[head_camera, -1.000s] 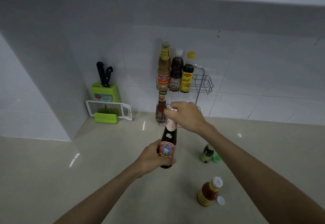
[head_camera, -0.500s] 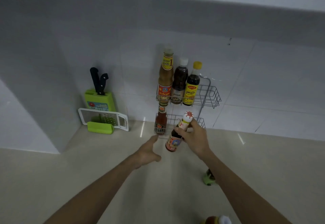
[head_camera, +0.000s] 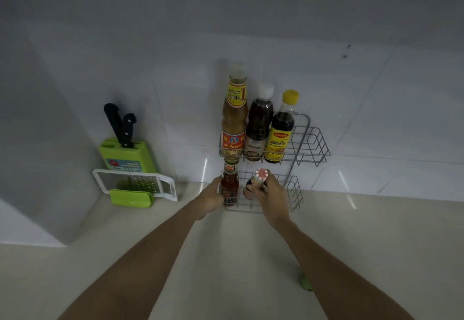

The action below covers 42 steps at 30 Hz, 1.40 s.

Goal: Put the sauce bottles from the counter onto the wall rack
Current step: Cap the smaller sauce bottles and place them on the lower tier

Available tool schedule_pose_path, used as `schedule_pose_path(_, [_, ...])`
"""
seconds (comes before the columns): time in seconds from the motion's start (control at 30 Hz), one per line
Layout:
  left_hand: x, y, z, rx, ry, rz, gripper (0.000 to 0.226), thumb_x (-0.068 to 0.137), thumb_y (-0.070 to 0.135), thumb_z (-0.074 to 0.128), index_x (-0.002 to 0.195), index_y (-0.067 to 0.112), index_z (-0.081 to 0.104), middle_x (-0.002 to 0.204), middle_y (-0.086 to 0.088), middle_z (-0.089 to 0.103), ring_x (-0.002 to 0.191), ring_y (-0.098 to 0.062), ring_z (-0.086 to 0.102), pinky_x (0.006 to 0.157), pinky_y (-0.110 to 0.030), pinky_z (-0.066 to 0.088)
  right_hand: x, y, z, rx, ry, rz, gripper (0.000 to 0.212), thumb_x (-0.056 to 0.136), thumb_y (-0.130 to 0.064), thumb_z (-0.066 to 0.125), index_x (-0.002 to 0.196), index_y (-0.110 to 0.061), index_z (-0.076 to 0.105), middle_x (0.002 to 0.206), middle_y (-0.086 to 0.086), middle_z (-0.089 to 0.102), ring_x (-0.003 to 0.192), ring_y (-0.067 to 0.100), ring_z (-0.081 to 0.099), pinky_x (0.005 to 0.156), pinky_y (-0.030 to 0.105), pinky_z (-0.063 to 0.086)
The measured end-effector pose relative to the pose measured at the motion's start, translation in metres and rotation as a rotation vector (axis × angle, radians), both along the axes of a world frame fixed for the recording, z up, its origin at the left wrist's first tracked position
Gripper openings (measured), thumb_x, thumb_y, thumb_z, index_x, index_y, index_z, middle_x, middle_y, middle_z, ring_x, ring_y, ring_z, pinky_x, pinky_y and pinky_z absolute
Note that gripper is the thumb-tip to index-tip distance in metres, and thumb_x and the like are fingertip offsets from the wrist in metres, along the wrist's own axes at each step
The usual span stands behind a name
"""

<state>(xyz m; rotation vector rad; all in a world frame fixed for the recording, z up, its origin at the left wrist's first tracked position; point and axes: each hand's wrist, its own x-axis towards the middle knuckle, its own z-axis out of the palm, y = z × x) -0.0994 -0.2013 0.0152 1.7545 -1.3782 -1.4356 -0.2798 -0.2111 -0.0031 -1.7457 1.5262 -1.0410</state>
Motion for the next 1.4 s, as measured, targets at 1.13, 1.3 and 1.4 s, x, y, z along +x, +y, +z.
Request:
schedule_pose_path(1.13, [-0.034, 0.107, -0.009, -0.293, -0.083, -0.036, 0.074, 0.082, -0.007, 0.052, 0.147, 0.024, 0.034, 0.149, 0.005, 0.039, 0.127, -0.004, 0.039, 0.087, 0.001, 0.029, -0.048, 0.068, 0.032, 0.013, 0.194, 0.031, 0.040, 0.091, -0.006, 0.057, 0.131, -0.010, 0.051, 0.132, 0.007, 0.057, 0.123, 0.023, 0.052, 0.099, 0.020, 0.034])
schedule_pose_path(1.3, [-0.076, 0.170, -0.026, -0.239, -0.046, -0.267, 0.075, 0.080, -0.002, 0.054, 0.144, 0.031, 0.035, 0.152, 0.009, 0.035, 0.138, -0.005, 0.031, 0.100, -0.016, 0.027, -0.101, 0.151, 0.044, -0.040, 0.175, 0.044, 0.023, 0.089, 0.001, 0.056, 0.104, -0.012, 0.069, 0.111, 0.002, 0.068, 0.098, 0.011, 0.063, 0.082, 0.001, 0.043])
schedule_pose_path(1.4, [-0.107, 0.206, -0.040, -0.167, -0.039, -0.443, 0.079, 0.076, 0.007, 0.060, 0.143, 0.037, 0.033, 0.152, 0.010, 0.034, 0.140, -0.009, 0.031, 0.100, -0.019, 0.033, -0.130, 0.199, 0.041, -0.071, 0.258, 0.118, 0.017, 0.088, -0.004, 0.062, 0.098, -0.014, 0.072, 0.101, -0.001, 0.069, 0.086, 0.009, 0.066, 0.082, 0.015, 0.052])
